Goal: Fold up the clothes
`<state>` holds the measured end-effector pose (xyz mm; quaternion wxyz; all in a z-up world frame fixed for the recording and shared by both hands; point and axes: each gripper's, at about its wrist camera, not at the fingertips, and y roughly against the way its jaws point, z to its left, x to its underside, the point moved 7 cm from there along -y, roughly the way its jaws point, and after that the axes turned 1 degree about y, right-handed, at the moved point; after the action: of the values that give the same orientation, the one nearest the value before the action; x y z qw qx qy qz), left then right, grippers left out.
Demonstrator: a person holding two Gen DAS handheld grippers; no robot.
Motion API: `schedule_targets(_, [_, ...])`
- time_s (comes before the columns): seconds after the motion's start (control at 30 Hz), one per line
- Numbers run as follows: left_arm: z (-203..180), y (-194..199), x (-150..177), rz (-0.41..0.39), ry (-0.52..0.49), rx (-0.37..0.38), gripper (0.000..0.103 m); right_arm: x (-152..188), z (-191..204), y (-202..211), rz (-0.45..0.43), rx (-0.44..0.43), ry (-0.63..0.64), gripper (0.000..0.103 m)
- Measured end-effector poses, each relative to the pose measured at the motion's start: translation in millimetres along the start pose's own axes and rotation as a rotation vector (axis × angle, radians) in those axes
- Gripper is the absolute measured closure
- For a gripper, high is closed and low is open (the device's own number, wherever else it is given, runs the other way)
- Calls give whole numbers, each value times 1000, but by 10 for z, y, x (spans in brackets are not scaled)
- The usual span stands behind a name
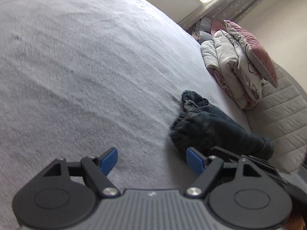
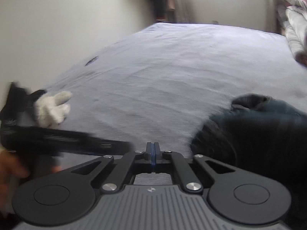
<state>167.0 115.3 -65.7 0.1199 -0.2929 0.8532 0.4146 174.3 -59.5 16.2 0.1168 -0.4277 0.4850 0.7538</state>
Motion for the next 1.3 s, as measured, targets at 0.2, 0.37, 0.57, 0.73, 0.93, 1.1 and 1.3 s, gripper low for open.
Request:
schedule_targets(0.2, [17,-37,23,9,28,-1,24,35,201,-72,16,160,160,84])
schedule_targets(0.37, [15,-30,-1,1,39,5,24,256,-13,-251,60,278,176,65])
schedule_targets(0.57, [27,-80,-4,9,40,-3,24,504,-356,-628,132,434,192,64])
schedule_targets(0.73, [38,-120,0,18,38,-8,24,515,-551,-823,135,464,167,57])
schedule_targets(0.93, [50,-150,11,28,39,-14,24,403,-784,-953,138,404,54,57])
schedule_targets(1.1, [60,-140,1,22,62,15,24,359,-814,-827,116,316,-45,85])
schedule_targets(1.3, [27,-169,23,35,113,98,27,373,-527,-476,103,141,-111,86])
